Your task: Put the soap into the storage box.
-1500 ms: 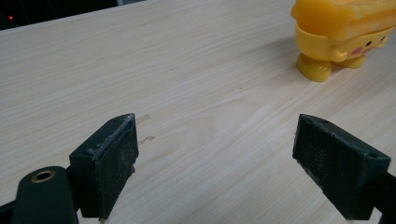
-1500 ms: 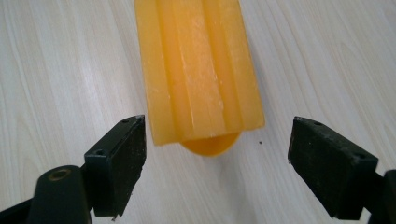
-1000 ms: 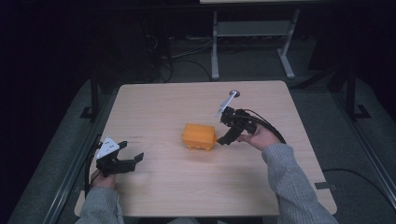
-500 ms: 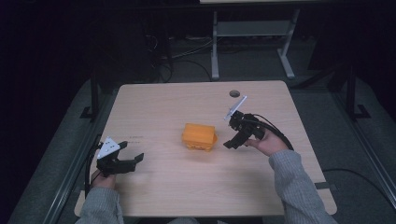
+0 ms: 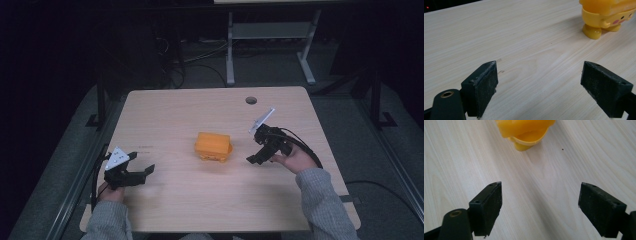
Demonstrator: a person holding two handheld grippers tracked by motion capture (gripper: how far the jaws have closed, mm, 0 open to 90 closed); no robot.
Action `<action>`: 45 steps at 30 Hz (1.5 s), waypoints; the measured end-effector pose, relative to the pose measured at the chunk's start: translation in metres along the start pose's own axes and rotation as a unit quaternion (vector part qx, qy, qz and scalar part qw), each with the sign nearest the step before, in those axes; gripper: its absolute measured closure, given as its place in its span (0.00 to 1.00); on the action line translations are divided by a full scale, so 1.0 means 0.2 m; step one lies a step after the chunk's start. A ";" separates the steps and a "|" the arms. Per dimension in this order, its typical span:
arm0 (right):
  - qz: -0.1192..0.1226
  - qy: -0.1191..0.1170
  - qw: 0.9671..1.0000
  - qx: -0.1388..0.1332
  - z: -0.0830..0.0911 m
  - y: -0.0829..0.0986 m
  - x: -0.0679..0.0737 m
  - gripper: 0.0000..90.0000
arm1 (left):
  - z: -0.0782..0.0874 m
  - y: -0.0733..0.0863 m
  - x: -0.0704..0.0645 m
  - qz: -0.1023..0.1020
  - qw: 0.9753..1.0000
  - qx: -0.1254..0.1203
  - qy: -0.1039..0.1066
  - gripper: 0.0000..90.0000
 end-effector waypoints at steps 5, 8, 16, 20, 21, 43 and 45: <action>-0.010 -0.001 1.000 -0.004 0.00 0.05 0.00 0.21 | -0.01 0.00 0.00 -0.003 1.000 0.002 -0.001 0.15; -0.015 -0.003 1.000 -0.004 -0.01 0.08 0.00 0.21 | -0.01 0.00 0.00 -0.002 1.000 0.002 -0.001 0.15; -0.032 -0.005 0.999 -0.008 -0.03 0.17 0.00 0.21 | -0.01 0.00 0.00 -0.003 1.000 0.008 0.000 0.15; -0.039 -0.006 0.999 -0.011 -0.04 0.21 -0.01 0.21 | -0.01 0.00 -0.01 -0.004 1.000 0.007 -0.001 0.15; -0.045 -0.006 0.999 -0.009 -0.04 0.23 0.00 0.21 | -0.01 0.01 -0.01 -0.004 1.000 0.008 0.000 0.15; -0.087 -0.013 0.996 -0.025 -0.07 0.48 0.01 0.22 | -0.03 0.01 -0.02 -0.012 1.000 0.022 0.009 0.15; -0.091 -0.012 0.995 -0.025 -0.07 0.50 0.02 0.22 | -0.03 0.01 -0.02 -0.010 1.000 0.023 0.012 0.15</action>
Point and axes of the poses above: each handheld gripper's, and its own axes: z roughly backward along the jaws, y roughly out of its underside, x roughly to its left, the point moved 3 cm from there along -z, roughly forward along the jaws, and after that the axes turned 12 degrees about x, right-handed, at the moved point
